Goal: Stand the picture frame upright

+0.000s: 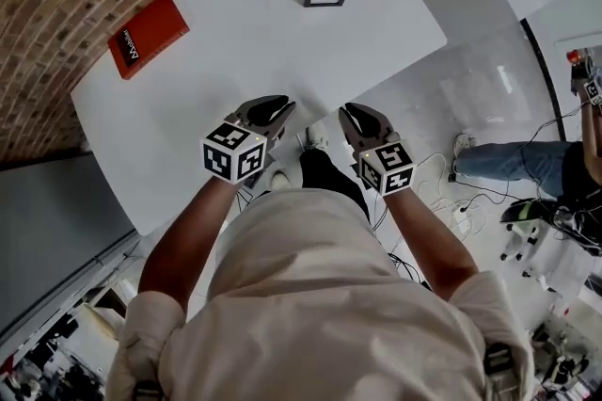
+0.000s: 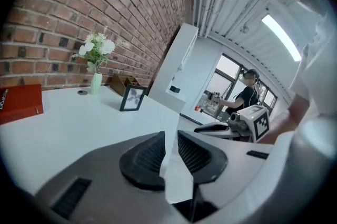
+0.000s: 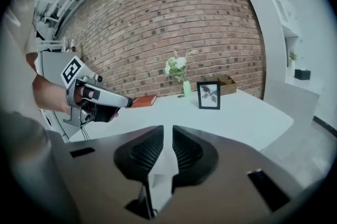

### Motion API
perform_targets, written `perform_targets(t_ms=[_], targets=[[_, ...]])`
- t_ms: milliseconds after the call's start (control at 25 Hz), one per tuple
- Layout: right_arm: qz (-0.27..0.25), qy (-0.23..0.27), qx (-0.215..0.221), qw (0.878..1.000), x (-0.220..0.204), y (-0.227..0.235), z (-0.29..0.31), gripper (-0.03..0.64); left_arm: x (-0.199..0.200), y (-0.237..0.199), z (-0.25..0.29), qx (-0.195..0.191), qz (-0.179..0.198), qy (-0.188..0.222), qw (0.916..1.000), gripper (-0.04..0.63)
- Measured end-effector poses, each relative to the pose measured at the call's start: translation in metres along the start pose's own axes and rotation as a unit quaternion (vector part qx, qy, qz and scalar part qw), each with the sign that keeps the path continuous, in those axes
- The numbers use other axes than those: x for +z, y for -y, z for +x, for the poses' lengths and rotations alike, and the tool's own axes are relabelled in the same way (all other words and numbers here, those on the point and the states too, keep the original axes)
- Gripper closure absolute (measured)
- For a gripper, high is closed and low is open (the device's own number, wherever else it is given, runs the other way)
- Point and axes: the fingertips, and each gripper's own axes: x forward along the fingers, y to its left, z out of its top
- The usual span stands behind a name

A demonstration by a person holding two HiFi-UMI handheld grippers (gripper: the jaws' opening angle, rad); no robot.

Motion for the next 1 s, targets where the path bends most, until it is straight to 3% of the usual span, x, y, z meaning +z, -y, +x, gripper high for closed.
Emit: perform_targets(t_ms=[200,560,760,1000], targets=[[0.028,0.003,0.013,1.0,-0.015,-0.047,-0.03,0.569,-0.02,0.029,-0.04,-0.014,0.002,0.004,0.9999,0.56],[0.024,0.021,-0.018,0.999,-0.017,-0.077,-0.075,0.571,-0.051,0.057,-0.091,-0.013,0.04,-0.011,0.9991,0.584],[0.006,0.02,-0.021,1.0,-0.019,-0.09,-0.085,0.571,-0.062,0.062,-0.105,-0.01,0.035,-0.015,0.9992,0.595],[-0.008,0.023,-0.02,1.0,-0.016,-0.102,-0.09,0.571,-0.06,0.064,-0.119,-0.021,0.01,0.01,0.9997,0.598]])
